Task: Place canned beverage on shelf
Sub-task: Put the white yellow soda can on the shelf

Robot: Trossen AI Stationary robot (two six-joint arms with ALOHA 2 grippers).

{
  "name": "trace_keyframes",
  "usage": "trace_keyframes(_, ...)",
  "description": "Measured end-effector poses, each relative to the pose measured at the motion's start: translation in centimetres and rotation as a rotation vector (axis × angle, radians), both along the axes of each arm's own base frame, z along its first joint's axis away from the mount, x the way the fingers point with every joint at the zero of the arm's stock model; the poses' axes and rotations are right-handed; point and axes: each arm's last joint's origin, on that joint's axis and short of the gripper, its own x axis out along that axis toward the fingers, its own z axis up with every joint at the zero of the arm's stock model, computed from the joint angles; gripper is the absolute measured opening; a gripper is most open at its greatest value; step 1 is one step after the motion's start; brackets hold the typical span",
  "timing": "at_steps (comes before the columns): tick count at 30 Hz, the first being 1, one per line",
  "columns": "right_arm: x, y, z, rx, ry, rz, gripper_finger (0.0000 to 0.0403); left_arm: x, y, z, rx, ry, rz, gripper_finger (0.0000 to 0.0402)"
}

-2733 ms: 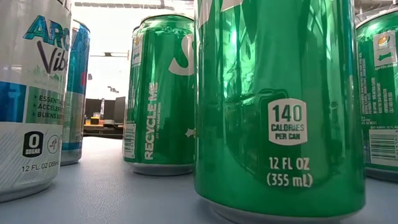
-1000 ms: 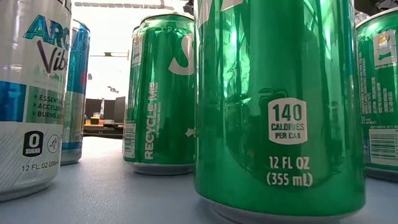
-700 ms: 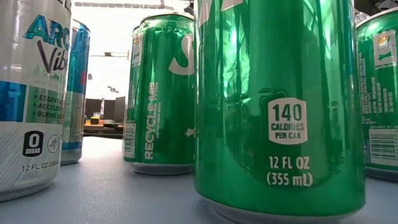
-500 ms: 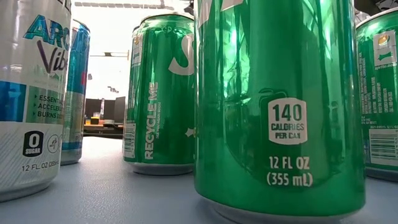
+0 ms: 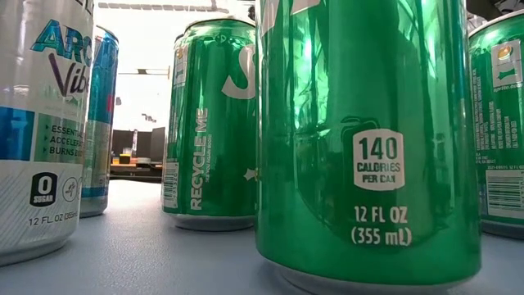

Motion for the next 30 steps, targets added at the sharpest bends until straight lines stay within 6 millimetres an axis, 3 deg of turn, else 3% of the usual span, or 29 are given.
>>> trace_keyframes(14,0.1,0.2,1.2,-0.173,-0.039,-0.315,0.0173,0.0,0.0,0.0,-0.002,-0.005,0.011,0.0296)
trace_keyframes(23,0.1,0.1,1.3,-0.124,-0.105,-0.349,0.0174,0.2,0.1,0.0,-0.018,-0.013,0.024,0.0296)
trace_keyframes(30,2.0,0.0,-0.6,-0.121,-0.033,-0.357,0.0175,0.2,0.1,0.0,-0.027,-0.03,0.034,0.0296)
